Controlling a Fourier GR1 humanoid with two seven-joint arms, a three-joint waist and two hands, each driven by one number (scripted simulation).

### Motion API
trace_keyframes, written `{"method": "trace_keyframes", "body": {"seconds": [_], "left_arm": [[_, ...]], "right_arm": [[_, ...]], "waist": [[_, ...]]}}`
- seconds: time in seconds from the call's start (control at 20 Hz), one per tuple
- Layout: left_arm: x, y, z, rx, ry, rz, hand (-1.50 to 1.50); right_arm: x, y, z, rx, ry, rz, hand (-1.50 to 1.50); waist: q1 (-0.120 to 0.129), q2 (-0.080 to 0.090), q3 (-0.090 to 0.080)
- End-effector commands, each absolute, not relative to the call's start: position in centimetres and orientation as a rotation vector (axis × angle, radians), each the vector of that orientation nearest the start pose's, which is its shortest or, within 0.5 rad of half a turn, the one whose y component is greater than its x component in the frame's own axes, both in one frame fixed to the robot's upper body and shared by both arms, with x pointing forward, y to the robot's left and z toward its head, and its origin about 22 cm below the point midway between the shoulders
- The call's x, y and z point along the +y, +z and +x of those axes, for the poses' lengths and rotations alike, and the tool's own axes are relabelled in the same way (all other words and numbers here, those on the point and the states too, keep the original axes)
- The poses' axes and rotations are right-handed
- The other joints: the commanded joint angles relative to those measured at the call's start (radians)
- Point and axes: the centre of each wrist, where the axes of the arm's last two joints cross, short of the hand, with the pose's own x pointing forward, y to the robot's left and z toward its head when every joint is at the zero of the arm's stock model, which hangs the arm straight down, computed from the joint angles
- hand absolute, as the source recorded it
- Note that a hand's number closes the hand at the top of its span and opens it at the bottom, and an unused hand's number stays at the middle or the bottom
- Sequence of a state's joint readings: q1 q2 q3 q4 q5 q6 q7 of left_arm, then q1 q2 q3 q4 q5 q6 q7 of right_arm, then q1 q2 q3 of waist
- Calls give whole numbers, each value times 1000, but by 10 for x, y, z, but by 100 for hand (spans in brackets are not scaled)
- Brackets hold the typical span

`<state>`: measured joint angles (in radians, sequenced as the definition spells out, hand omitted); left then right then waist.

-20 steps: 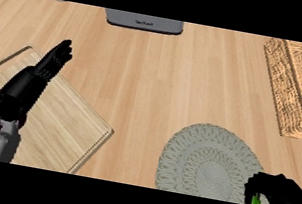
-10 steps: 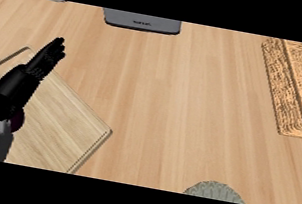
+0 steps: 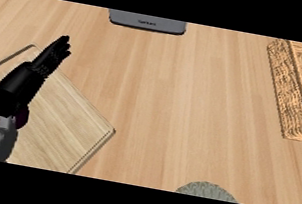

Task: Pick the lemon from the placemat and place it in the basket

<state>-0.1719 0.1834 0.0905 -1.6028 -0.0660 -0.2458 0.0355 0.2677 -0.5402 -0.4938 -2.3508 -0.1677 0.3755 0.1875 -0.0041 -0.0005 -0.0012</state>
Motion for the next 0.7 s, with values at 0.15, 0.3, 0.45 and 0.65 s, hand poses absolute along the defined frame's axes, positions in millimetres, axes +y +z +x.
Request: {"method": "trace_keyframes", "body": {"seconds": [0.15,0.3,0.45,0.65], "left_arm": [[251,56,284,-1689,-395,44,0],[262,58,283,-1680,-385,48,0],[271,39,272,-1699,-378,25,0],[247,63,286,-1718,-409,7,0]], "right_arm": [[-343,240,189,-1776,535,-630,150],[-355,251,212,-1796,474,-679,150],[-359,258,238,-1773,381,-705,150],[-360,251,283,-1772,269,-739,150]], "waist": [[20,5,0],[18,4,1],[23,5,0],[33,8,1]]}}
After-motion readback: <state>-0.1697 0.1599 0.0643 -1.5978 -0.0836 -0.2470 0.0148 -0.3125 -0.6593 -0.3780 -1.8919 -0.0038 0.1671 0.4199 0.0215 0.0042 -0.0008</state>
